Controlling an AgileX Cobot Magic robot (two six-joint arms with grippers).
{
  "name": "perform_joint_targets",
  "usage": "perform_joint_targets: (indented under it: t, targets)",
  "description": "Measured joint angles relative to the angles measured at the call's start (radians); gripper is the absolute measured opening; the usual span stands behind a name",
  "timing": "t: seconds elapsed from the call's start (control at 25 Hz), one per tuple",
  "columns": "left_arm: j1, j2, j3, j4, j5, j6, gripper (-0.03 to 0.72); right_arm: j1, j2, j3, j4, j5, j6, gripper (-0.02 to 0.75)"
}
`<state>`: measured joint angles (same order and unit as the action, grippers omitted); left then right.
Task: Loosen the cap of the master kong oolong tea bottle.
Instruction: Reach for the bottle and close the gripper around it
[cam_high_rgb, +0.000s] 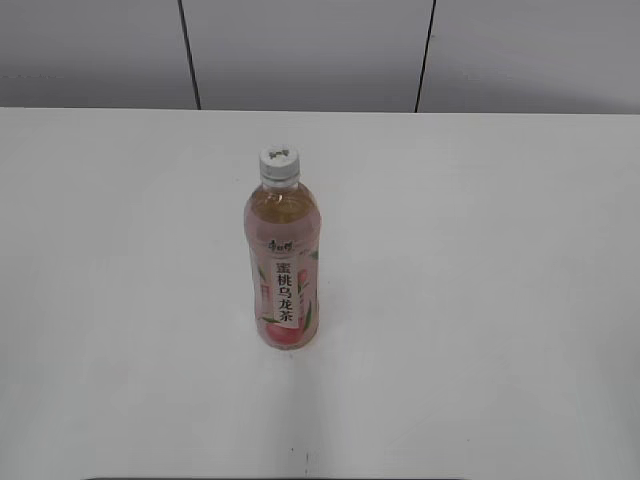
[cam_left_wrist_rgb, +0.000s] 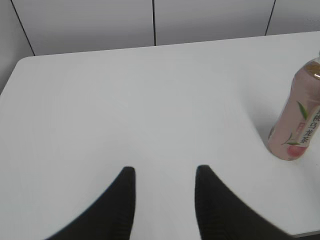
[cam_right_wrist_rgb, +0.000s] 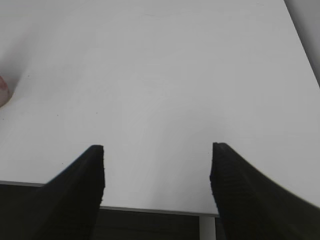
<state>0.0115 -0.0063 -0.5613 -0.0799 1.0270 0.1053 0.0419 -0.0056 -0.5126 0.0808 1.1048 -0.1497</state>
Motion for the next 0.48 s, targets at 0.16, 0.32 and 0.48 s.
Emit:
perform_joint_targets:
  t: [0.16,0.32,0.48]
  targets:
    - [0.0,0.0,0.0,0.0,0.0,0.0,0.245,0.0,0.0,0.0,0.0,0.0,0.0,0.502]
    - [0.0,0.0,0.0,0.0,0.0,0.0,0.245,0.0,0.0,0.0,0.0,0.0,0.0,0.502]
    - [0.0,0.0,0.0,0.0,0.0,0.0,0.245,0.0,0.0,0.0,0.0,0.0,0.0,0.502]
